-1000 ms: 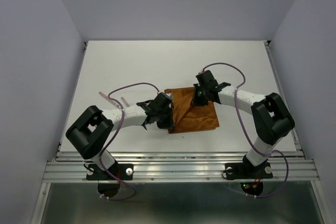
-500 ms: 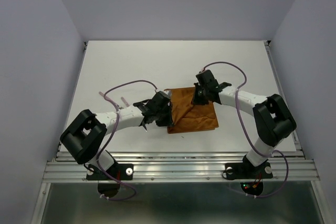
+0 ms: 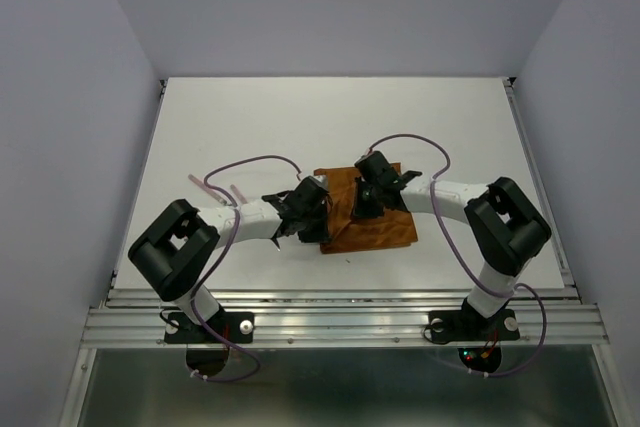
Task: Fold the napkin into a case and place the utensils inside
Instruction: Smooth out the upper triangle-folded napkin at the center of the board.
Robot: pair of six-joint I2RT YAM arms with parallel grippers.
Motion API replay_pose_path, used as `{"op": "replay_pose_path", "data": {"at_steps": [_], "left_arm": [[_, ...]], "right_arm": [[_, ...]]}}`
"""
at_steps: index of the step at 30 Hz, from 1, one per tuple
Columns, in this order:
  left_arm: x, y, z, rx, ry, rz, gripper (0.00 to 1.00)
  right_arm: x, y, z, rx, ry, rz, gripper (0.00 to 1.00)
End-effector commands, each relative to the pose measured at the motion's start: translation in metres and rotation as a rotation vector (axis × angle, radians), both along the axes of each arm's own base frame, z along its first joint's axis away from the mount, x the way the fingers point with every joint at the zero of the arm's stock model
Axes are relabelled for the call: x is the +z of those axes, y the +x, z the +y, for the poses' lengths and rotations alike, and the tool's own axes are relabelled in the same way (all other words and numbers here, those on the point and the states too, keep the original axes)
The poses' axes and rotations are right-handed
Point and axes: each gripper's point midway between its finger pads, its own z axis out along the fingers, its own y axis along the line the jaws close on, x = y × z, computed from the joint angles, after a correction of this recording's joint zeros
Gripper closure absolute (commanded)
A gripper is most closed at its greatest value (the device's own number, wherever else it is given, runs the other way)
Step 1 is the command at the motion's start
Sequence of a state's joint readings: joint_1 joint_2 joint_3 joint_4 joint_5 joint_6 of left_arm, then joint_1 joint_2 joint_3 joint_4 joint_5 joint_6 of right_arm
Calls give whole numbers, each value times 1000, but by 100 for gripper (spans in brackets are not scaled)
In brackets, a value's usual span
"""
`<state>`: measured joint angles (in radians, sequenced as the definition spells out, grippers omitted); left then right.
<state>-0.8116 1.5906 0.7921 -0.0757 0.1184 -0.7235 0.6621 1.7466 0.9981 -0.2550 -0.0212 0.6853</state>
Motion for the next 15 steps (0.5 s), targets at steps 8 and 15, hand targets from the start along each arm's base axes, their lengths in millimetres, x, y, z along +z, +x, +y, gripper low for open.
{"op": "replay_pose_path", "data": {"at_steps": [8,15], "left_arm": [[60,18,-13,-6,-43,-106,100],[79,33,-36,-16,-102,-143,100]], "right_arm": [[72,52,-28,-109,-108,-260,86],[62,95,-67,-196,-131,-229,86]]}}
